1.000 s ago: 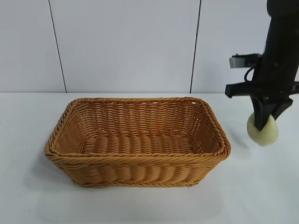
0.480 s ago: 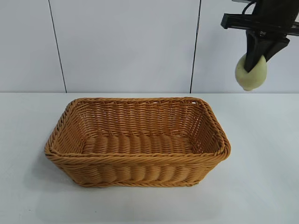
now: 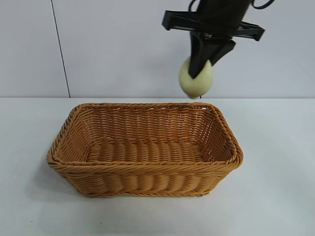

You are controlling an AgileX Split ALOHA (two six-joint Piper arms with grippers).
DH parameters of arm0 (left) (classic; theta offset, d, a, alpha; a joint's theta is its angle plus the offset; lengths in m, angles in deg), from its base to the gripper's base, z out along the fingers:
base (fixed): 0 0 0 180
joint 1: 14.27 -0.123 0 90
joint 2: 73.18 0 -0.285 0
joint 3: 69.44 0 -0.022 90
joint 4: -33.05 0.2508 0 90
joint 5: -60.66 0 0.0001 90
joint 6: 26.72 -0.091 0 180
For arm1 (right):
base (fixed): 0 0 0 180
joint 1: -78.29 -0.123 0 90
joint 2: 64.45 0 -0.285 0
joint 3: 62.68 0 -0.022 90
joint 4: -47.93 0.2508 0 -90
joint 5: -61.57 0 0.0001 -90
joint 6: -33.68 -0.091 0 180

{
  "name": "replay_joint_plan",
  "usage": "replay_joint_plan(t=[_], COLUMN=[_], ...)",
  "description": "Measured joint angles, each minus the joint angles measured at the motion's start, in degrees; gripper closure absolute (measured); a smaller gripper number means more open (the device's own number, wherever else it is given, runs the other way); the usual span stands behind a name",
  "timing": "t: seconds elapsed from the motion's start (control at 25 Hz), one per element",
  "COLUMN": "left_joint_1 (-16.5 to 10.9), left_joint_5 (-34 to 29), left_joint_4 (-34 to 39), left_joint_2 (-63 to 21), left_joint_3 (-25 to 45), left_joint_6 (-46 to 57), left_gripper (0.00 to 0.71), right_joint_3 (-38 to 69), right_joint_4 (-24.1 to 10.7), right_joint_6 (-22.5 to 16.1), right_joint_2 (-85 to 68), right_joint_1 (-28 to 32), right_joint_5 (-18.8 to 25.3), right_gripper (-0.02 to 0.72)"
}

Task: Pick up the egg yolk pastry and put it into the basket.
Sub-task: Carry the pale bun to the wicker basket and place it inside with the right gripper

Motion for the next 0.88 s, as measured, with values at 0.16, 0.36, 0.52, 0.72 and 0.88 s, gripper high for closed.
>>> replay_joint_plan(t=[0.16, 0.36, 0.52, 0.72, 0.88], left_joint_1=[0.0, 0.0, 0.0, 0.0, 0.0], left_joint_5=[0.0, 0.0, 0.0, 0.0, 0.0], left_joint_4=[0.0, 0.0, 0.0, 0.0, 0.0], left_joint_2=[0.0, 0.0, 0.0, 0.0, 0.0], left_joint_3=[0.0, 0.0, 0.0, 0.0, 0.0], left_joint_6=[0.0, 0.0, 0.0, 0.0, 0.0], left_gripper=[0.015, 0.015, 0.015, 0.015, 0.015], right_joint_3=[0.0, 0.0, 0.0, 0.0, -0.1], right_joint_4=[0.1, 0.2, 0.0, 0.1, 0.1], right_joint_6=[-0.7, -0.9, -1.0, -1.1, -1.1], right_joint_2=[2.8, 8.3, 12.3, 14.0, 14.0], right_joint_1=[-4.6, -6.3, -6.3, -6.3, -6.3], right_joint_5=[-4.3, -9.3, -10.6, -11.3, -10.9], right_gripper=[0.690, 0.690, 0.690, 0.612, 0.309])
